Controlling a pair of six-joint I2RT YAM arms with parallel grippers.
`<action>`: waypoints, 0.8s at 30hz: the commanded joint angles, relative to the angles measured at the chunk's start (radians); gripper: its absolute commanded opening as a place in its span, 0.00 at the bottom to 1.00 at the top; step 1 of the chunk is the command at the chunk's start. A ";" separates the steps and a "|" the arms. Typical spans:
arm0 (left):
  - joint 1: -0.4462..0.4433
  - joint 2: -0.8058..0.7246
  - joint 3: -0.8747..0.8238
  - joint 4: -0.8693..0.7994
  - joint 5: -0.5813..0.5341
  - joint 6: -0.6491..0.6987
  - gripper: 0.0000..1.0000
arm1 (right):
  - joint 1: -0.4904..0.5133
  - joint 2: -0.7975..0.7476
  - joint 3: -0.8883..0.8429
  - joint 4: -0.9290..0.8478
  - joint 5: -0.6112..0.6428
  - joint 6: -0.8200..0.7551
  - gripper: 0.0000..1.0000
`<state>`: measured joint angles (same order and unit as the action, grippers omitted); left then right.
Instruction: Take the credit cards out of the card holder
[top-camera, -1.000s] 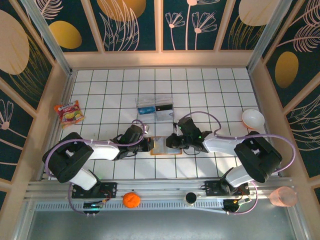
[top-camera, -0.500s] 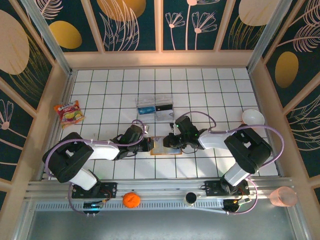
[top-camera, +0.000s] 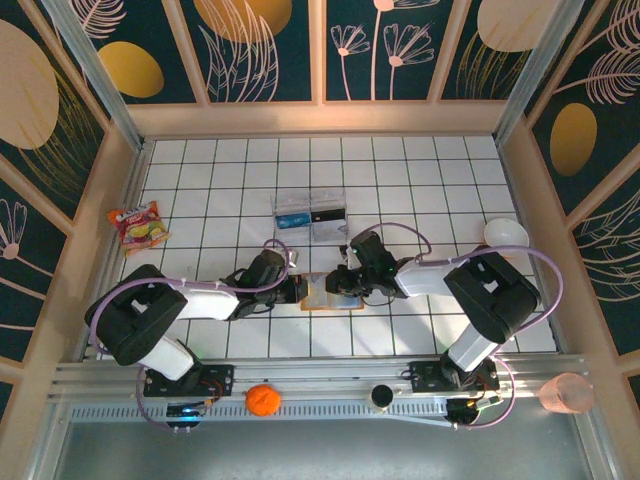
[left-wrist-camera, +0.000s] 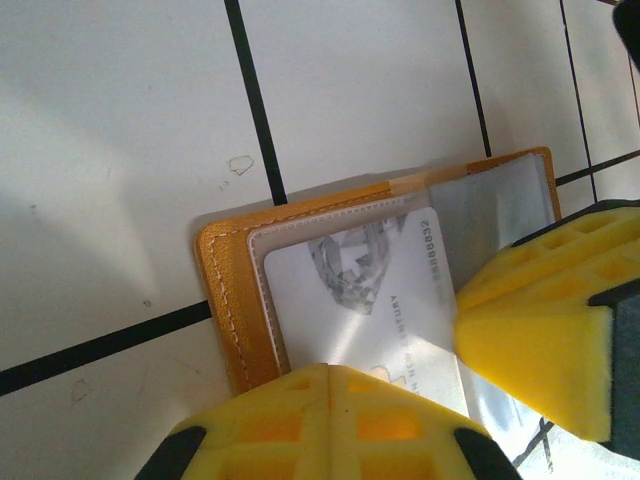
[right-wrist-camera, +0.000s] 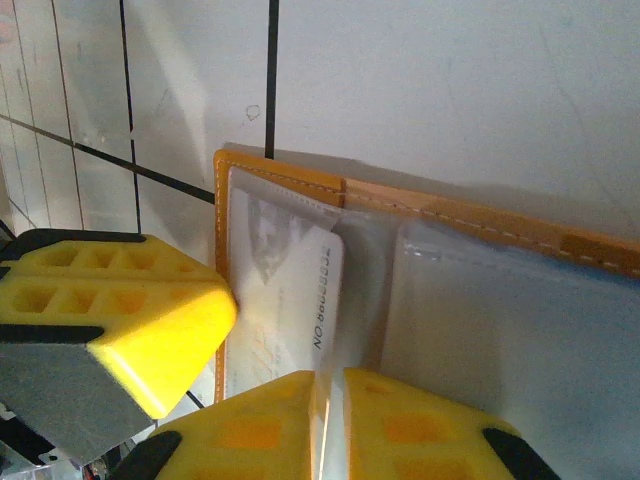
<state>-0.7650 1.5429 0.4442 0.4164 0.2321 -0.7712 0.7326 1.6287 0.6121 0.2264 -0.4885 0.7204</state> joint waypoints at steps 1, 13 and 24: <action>0.006 0.023 -0.025 -0.057 0.001 0.016 0.00 | -0.007 0.019 0.014 0.026 -0.016 0.011 0.11; 0.009 0.006 -0.038 -0.059 -0.012 0.008 0.00 | -0.025 -0.090 -0.060 -0.018 0.061 0.024 0.00; 0.022 -0.014 -0.026 -0.069 0.016 0.031 0.00 | -0.036 -0.187 -0.086 -0.119 0.105 -0.005 0.00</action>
<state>-0.7547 1.5379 0.4320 0.4194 0.2466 -0.7670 0.6998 1.4574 0.5186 0.1604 -0.4118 0.7383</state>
